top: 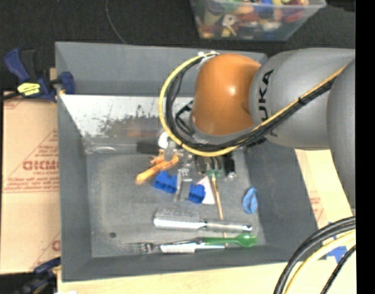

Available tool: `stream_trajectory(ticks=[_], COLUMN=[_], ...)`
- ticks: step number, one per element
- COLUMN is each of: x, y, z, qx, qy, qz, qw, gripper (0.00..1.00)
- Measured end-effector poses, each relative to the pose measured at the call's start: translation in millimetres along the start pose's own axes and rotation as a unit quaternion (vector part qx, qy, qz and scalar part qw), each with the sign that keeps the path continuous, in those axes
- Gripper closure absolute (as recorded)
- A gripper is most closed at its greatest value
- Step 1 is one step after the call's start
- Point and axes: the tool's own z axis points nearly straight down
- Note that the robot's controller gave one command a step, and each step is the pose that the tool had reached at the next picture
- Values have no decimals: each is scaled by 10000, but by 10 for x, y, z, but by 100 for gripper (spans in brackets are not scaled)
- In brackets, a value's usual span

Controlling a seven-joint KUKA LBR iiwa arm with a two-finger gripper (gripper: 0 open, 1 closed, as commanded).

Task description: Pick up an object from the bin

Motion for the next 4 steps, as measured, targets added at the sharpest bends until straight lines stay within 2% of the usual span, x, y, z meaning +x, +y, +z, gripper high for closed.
stream_trajectory(ticks=[1, 2, 3, 4], x=[-10, -27, -4, 61], y=[-4, -410, -422, -446], z=[-36, 1033, 338, 764], qx=[-3, -13, -12, 2], qy=[-29, -54, -83, 8], qz=[15, 943, 469, 1182], qw=[10000, 9955, 9989, 9930], gripper=[0, 0, 0, 0])
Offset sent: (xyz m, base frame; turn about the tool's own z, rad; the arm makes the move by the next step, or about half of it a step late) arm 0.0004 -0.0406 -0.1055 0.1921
